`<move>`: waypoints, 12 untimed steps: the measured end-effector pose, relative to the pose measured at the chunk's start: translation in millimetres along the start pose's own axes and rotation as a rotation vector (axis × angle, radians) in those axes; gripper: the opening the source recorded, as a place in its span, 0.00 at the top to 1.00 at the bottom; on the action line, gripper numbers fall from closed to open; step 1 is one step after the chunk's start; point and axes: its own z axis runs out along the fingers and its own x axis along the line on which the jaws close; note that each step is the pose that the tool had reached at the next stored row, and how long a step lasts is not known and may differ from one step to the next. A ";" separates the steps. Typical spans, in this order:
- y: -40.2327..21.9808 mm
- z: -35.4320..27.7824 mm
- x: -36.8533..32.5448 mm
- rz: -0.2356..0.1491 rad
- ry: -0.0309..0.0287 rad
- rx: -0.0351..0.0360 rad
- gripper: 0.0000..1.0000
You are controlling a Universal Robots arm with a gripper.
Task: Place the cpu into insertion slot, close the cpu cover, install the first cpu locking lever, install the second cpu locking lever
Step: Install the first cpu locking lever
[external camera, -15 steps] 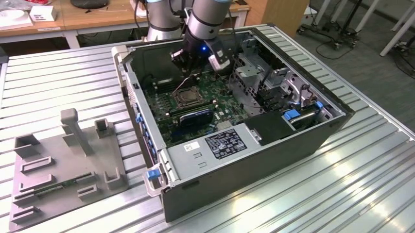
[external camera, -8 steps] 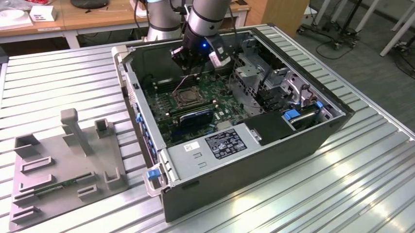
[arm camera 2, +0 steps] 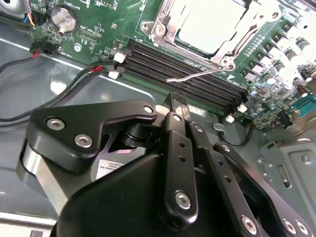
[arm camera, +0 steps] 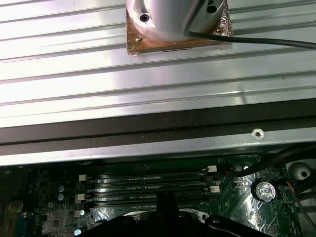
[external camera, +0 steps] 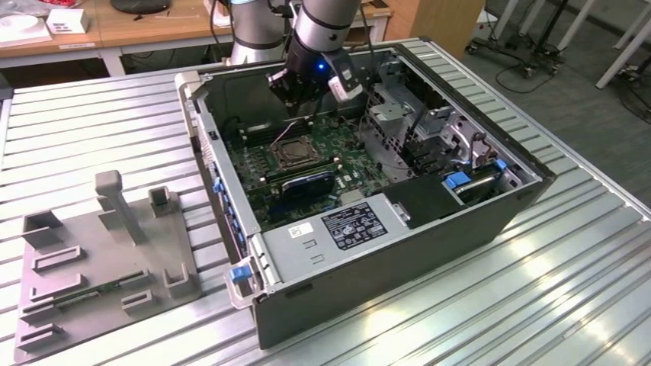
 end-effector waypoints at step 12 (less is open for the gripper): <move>-5.9 9.9 9.0 -0.008 -0.0001 0.0060 0.89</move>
